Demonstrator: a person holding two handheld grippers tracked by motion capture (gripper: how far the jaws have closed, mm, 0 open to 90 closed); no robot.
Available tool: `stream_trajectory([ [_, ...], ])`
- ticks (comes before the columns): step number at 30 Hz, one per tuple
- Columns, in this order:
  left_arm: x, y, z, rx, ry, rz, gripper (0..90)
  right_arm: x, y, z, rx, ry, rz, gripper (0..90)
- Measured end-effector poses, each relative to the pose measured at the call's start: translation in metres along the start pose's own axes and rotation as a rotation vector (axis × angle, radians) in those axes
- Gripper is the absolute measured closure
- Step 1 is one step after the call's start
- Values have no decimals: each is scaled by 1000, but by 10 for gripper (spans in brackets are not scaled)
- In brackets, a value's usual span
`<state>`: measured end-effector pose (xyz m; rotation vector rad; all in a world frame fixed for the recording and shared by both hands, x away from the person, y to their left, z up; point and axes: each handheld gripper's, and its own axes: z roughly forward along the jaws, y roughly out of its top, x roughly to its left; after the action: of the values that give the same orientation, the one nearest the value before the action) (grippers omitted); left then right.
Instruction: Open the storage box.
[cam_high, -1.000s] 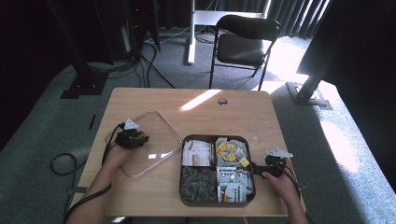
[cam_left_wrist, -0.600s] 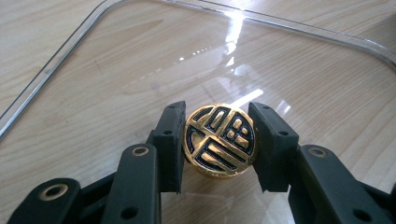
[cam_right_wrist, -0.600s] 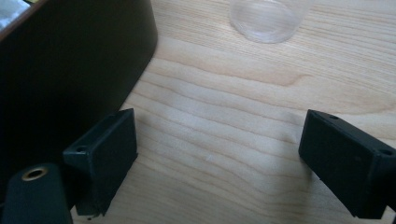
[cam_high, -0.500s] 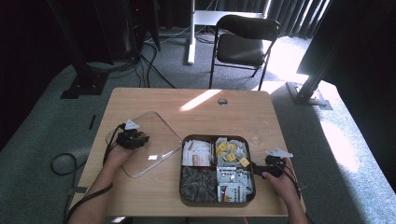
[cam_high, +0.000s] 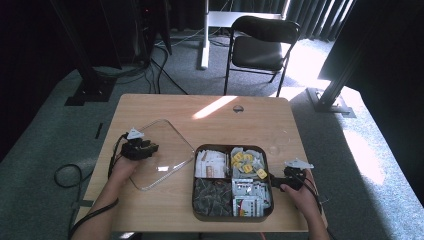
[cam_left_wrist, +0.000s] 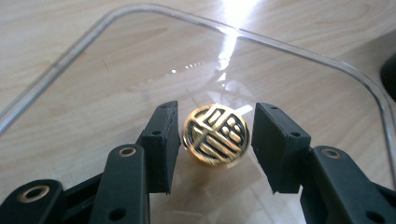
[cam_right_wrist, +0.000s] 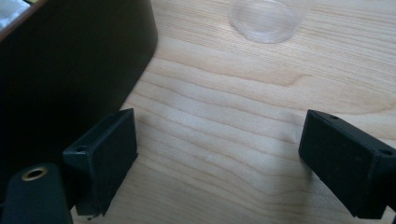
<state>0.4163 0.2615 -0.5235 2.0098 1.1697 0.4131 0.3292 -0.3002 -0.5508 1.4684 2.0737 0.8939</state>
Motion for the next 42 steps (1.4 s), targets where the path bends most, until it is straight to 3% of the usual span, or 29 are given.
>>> stream_trajectory([
  [6, -2, -7, -6, 1, -2, -29, 500, 0, 0, 0, 0, 0, 0, 108],
  [15, -8, -14, -19, -12, -16, -20, 416, 0, 0, 0, 0, 0, 0, 108],
  [20, -15, -18, -23, 1, -66, -15, 360, 0, 0, 0, 0, 0, 0, 108],
  [27, -30, -23, -24, 0, -108, 20, 191, 0, 0, 0, 0, 0, 0, 108],
  [31, -40, -24, -24, 15, -112, 74, 152, 0, 0, 0, 0, 0, 0, 108],
  [37, -54, -27, -24, 26, -180, 117, 76, 0, 0, 0, 0, 0, 0, 108],
  [38, -57, -28, -24, 34, -192, 138, 70, 0, 0, 0, 0, 0, 0, 108],
  [39, -60, -28, -23, 44, -197, 153, 7, 0, 0, 0, 0, 0, 0, 108],
  [42, -69, -30, -21, 55, -205, 191, 0, 0, 0, 0, 0, 0, 0, 108],
])
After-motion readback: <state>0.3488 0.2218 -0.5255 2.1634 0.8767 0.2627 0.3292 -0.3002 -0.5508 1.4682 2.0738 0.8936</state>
